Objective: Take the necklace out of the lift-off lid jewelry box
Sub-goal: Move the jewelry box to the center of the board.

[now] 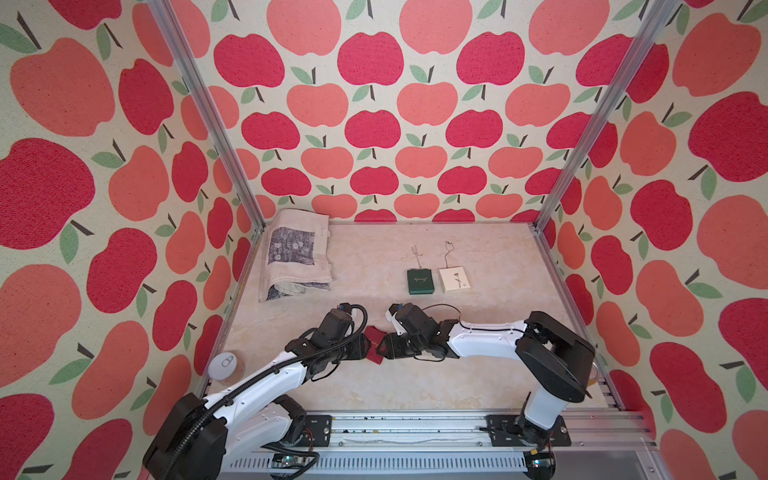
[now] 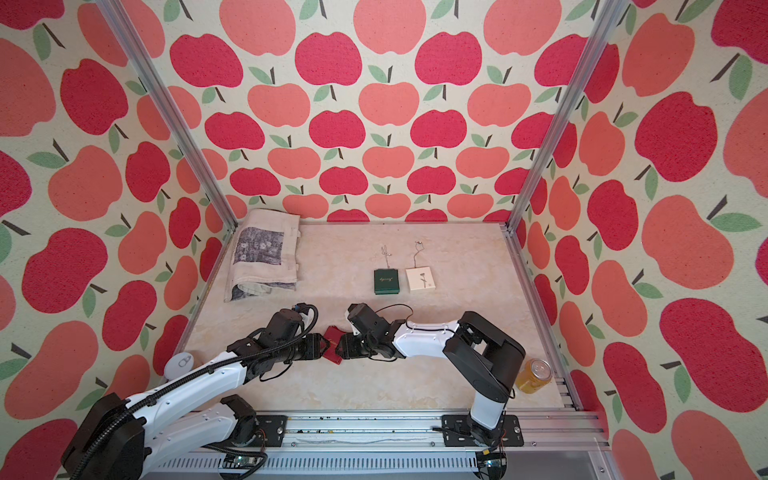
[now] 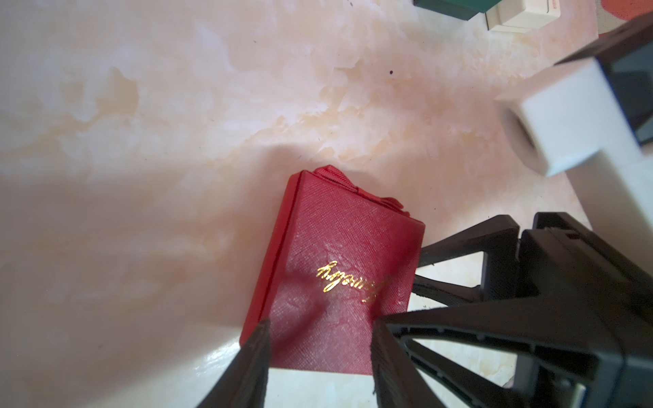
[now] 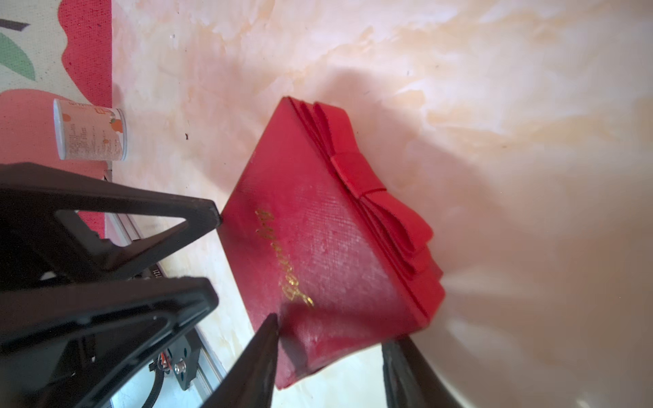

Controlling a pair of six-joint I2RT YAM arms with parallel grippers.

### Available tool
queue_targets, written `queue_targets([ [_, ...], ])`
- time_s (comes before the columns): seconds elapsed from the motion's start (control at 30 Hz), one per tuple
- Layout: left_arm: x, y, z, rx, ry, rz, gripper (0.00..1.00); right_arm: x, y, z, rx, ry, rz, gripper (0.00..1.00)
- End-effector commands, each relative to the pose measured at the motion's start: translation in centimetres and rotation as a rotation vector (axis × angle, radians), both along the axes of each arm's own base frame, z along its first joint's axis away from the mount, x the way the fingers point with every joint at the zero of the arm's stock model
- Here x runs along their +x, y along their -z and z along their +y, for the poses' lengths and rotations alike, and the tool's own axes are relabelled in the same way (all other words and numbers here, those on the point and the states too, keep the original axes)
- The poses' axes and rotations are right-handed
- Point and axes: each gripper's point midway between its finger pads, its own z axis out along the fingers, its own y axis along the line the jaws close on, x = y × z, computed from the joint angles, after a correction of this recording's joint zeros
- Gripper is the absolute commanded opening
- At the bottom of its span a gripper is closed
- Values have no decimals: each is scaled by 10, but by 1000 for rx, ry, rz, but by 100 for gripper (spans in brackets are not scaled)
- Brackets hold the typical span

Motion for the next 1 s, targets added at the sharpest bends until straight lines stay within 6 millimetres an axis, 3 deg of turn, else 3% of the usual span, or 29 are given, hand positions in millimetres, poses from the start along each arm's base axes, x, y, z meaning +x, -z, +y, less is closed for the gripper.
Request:
queue_targets([
  [0.0, -4, 17, 10, 53, -24, 43, 50, 7, 1, 1, 17, -8, 8, 44],
  [0.6, 10, 12, 13, 96, -34, -12, 57, 7, 14, -4, 17, -51, 76, 39],
  [0.7, 9, 18, 10, 104, -20, 10, 52, 8, 13, -3, 23, -53, 78, 39],
  [0.87, 8, 24, -4, 60, 26, 46, 33, 11, 10, -7, 25, -51, 75, 37],
  [0.97, 6, 23, -16, 29, 64, 50, 30, 13, 10, -14, 10, -50, 72, 37],
])
